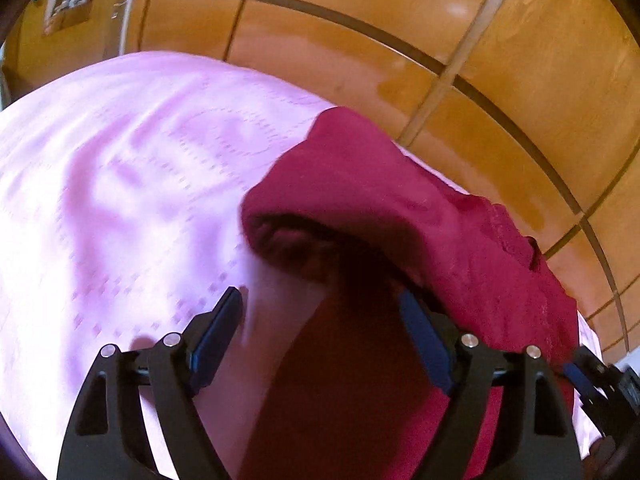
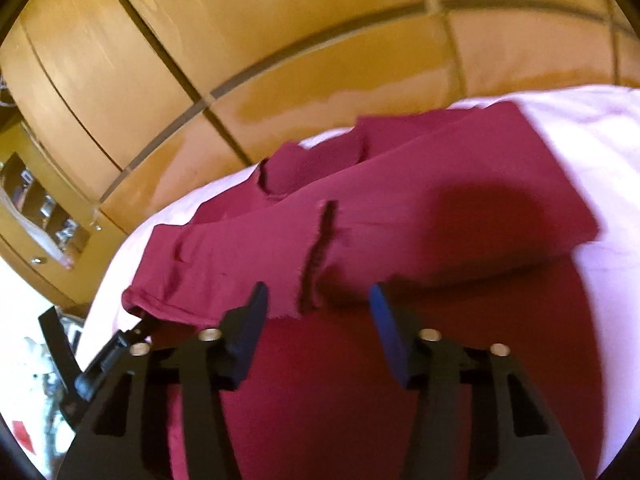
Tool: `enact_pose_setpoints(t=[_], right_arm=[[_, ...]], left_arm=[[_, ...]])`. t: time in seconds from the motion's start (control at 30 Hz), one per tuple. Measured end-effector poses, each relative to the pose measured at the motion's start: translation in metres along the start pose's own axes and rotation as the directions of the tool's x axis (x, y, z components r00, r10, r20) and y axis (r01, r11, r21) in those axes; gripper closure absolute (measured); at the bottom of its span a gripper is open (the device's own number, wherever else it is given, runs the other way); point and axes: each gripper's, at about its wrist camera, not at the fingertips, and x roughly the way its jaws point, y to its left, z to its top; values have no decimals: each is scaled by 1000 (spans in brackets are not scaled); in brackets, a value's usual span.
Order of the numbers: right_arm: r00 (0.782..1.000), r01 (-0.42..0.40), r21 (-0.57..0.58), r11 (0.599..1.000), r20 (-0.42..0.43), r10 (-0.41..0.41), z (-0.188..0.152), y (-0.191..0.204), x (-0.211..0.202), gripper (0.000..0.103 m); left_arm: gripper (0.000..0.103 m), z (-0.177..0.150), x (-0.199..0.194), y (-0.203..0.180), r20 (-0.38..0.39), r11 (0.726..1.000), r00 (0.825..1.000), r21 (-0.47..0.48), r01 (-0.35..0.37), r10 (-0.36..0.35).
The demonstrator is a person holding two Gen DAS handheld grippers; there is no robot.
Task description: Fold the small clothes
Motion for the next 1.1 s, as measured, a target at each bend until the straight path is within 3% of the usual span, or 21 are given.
enact_pose_setpoints(t=[0.13,0.17,0.27,0.33,0.4,0.53,0.73,0.97,1.03,1.1], right_arm=[[997,-28,53,998,-73,32,9,4,33,53],[997,-20,54,998,-79,24,9,7,36,60],[994,-24,75,997,-103,31,8,8,46,98],[994,-51,93,994,-88,59,12,7,43,98],[998,-61,74,995,-2,61,17,9,23,98],[993,23,50,999,111,-28,27,0,-6,98],[991,111,69,991,67,-115,21,-37,10,98],[993,103,38,994,54,-105,17,-42,20,98],[993,100,12,995,62,-101,15,-45,19,97],[994,76,18,997,79,-77,11,-50,17,97]], left_arm=[[23,0,5,12,2,997,999,-56,47,-47],[23,-1,4,11,7,996,998,-62,58,-57],[22,-1,3,14,11,994,997,-76,76,-75],[22,-2,3,16,13,993,996,-81,84,-83],[22,-4,4,17,14,992,996,-86,92,-91],[19,-4,7,16,8,993,996,-79,92,-92],[16,-3,10,12,0,994,996,-66,86,-86],[17,-6,-5,6,8,995,997,-51,80,-80],[17,-11,-23,3,32,995,995,-25,96,-95],[17,-11,-44,-6,101,997,992,17,79,-80]])
